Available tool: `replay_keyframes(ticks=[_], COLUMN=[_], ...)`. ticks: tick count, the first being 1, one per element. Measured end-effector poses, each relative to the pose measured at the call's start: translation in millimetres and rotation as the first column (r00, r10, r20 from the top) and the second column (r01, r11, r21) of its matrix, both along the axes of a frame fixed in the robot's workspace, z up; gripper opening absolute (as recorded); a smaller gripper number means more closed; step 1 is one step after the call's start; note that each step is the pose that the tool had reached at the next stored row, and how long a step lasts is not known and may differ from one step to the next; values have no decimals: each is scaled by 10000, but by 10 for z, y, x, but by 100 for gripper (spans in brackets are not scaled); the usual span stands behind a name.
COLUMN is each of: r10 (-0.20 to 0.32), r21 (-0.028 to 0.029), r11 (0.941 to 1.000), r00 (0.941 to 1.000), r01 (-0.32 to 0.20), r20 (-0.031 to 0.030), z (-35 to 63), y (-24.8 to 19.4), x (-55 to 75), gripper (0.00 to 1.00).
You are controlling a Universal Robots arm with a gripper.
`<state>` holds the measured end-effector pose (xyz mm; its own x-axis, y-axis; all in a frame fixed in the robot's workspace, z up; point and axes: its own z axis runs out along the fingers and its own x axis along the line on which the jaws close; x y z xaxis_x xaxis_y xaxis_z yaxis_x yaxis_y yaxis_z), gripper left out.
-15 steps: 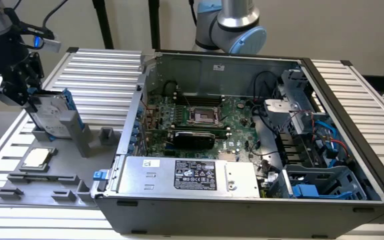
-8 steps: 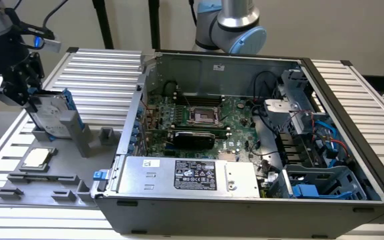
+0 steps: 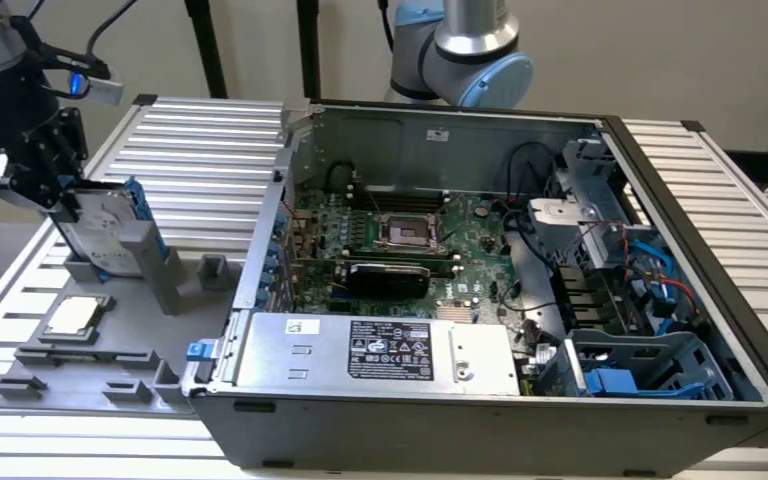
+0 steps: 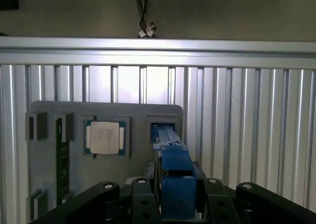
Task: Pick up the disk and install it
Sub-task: 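Pick up the disk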
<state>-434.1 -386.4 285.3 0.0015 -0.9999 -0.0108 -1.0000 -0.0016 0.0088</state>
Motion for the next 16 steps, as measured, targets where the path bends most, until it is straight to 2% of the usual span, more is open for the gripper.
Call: replay_keyframes(ticks=[3,4,7,13,16], r10=[0,0,0,-16,-18], r21=[0,0,0,0,0], r11=[10000,10000,10000,10000,10000], r00=[10000,10000,10000,10000,10000], r01=[0,0,0,16,18], r20=[-1,-1,-1,-1,0], z=[0,0,1,0,0], y=[0,0,-4,-47,-51], x=[0,0,0,0,0], gripper=[38,33,33,33,33])
